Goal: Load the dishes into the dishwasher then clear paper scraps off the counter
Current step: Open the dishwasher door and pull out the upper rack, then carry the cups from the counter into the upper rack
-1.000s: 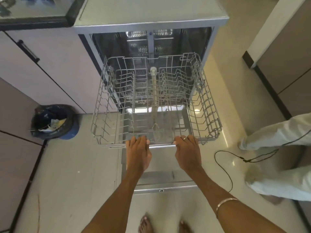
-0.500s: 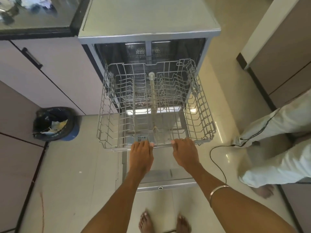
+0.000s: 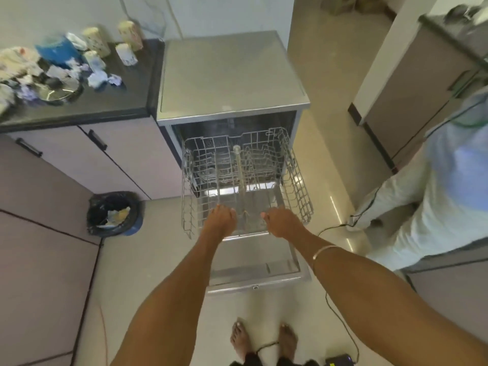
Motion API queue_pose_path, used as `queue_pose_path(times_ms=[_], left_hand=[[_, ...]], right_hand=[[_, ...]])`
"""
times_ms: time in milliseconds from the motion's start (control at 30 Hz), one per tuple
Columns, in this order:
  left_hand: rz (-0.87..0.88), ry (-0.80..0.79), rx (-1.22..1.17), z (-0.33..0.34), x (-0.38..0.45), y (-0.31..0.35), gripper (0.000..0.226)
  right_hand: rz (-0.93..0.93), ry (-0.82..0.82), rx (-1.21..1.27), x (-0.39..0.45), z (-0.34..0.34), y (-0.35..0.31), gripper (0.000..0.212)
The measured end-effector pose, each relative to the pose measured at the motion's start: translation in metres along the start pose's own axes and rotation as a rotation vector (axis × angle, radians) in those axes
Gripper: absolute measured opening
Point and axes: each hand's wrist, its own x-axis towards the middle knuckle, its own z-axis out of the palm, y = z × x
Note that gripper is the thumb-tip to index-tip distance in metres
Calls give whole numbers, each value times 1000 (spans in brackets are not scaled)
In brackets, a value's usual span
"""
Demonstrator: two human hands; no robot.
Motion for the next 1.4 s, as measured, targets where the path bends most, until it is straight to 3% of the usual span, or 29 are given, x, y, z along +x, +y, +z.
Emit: queue_pose_path(times_ms=[167,367,733,867,1033,1200,1400], left_hand=[[-76,-32,-30,-21,-48,4,59],[-147,29,-27,-44,-67,32,42],[-162,68,-171,-47,-78,51,44],[-182,111,-173,-47,-92,36,45],[-237,164,-148,-56,-102,-7,56],[-288,202,-156,-79,-101,-67,38],[-432,262,-195,-125,-117,-167,38]], right_hand=[[11,-136,-19,-35,-32,-24,45],[89,-201,-18,-15,-33,-30,79],[-38,-197,-155,-16,-74,-39,53],[-78,-196,-195,-15,-80,-60,68],[-144,-214,-206,-14,-76,-105,74],[-191,-243,-227,2,-60,-159,72],[-245,-236,-160,17,-52,-269,69]])
